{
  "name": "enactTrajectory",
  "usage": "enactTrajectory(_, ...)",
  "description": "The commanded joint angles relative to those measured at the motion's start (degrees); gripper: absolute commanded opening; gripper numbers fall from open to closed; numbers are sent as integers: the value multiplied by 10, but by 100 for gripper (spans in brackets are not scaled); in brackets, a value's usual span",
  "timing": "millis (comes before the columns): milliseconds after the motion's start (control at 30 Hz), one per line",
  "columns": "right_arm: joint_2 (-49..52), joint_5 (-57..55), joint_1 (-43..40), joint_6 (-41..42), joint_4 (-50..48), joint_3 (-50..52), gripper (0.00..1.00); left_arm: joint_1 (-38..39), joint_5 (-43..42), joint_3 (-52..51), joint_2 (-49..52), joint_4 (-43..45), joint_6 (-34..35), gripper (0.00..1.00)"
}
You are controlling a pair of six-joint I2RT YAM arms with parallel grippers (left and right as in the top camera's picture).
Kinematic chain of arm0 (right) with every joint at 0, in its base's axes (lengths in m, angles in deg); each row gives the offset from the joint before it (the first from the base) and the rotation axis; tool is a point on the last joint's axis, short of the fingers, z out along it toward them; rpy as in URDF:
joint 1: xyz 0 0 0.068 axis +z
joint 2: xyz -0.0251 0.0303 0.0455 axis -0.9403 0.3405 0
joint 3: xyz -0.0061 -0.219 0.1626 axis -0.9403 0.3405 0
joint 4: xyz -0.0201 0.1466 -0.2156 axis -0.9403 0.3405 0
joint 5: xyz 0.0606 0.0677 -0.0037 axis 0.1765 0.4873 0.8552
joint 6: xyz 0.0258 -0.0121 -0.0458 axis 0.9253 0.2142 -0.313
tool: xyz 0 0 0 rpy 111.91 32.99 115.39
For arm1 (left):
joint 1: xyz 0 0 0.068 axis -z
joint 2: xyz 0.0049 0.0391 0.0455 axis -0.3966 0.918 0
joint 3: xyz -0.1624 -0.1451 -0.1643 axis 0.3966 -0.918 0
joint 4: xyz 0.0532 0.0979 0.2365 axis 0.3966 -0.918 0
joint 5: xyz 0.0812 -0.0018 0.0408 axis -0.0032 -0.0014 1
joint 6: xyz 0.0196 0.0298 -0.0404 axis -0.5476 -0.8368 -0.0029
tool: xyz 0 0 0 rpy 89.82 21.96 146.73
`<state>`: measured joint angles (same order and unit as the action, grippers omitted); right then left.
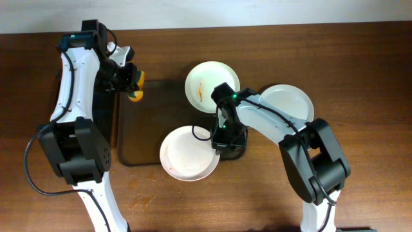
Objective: Clean dirty plates on tray and stack at the side
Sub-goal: 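Carry the plate right and stack it on the cleaned plate, then release the plate and grip the last white plate on the tray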
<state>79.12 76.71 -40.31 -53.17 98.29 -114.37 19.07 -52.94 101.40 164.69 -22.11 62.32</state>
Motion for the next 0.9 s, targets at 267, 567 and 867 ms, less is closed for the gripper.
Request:
enactTrajectory(267, -268, -323, -71, 23, 26, -32, 4, 2, -2, 9, -3, 2, -9, 1)
enactTrajectory(567, -273, -391, -275, 59, 50, -19, 4, 2, -2, 9, -3, 6, -9, 1)
enactTrajectory(867, -174, -387, -374, 58, 20, -5, 4, 2, -2, 9, -3, 8, -9, 1)
